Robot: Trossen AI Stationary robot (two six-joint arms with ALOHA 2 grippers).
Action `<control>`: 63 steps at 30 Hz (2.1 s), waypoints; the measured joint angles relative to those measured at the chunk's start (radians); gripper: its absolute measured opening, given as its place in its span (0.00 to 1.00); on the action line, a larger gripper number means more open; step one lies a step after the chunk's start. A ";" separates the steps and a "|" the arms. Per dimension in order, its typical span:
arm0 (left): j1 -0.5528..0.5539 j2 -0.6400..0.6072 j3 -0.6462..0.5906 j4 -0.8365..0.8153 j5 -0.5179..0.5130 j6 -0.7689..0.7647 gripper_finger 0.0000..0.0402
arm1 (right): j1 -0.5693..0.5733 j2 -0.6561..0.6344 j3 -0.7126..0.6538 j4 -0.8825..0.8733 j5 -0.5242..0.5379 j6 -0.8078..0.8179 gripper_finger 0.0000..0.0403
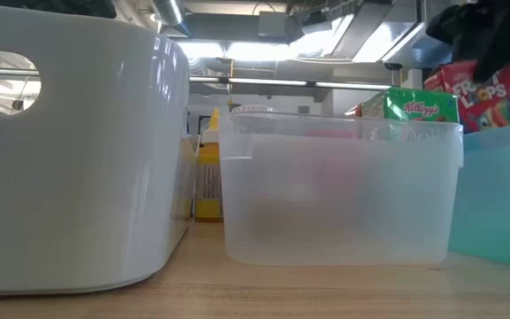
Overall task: Pick & Place Kitchen Items
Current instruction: Put the red cereal box into the blue bin
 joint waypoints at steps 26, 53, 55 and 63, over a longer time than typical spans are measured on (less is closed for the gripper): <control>0.000 0.000 0.000 0.000 0.024 -0.011 0.53 | -0.002 0.000 -0.076 0.048 -0.061 0.054 0.43; 0.000 0.000 0.000 0.000 0.053 -0.010 0.53 | -0.073 0.000 -0.095 0.083 -0.149 0.005 0.43; 0.000 0.000 0.000 -0.001 0.053 -0.010 0.53 | -0.072 0.000 -0.095 0.085 -0.156 0.006 0.43; 0.000 0.000 0.000 0.000 0.053 -0.010 0.53 | -0.072 0.000 -0.095 0.101 -0.131 0.009 0.43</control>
